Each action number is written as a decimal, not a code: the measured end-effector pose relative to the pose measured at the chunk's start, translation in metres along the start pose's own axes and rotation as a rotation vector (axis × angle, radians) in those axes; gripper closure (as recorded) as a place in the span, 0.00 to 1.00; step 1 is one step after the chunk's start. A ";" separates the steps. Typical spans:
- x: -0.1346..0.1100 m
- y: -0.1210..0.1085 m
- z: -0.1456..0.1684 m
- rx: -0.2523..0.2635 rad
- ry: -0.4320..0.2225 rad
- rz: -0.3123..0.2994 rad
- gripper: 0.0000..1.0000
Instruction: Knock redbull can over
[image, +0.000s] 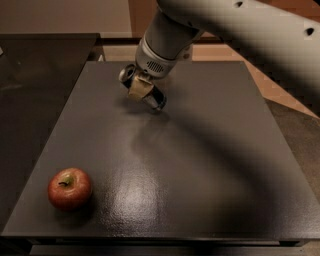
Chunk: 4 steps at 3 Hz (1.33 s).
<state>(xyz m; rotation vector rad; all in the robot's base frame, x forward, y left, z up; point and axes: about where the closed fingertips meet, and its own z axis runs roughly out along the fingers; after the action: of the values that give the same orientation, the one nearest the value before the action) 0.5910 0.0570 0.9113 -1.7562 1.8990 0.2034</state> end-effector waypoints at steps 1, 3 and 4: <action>0.018 0.009 -0.003 0.032 0.138 -0.075 1.00; 0.031 0.026 -0.001 0.017 0.300 -0.243 0.59; 0.035 0.037 0.004 -0.025 0.340 -0.329 0.36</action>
Offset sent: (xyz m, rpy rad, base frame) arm -0.0252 -0.0330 -0.0190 -0.4224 -0.1119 0.1143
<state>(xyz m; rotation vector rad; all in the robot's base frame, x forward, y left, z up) 0.5569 0.0335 0.8821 -2.1984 1.7928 -0.2072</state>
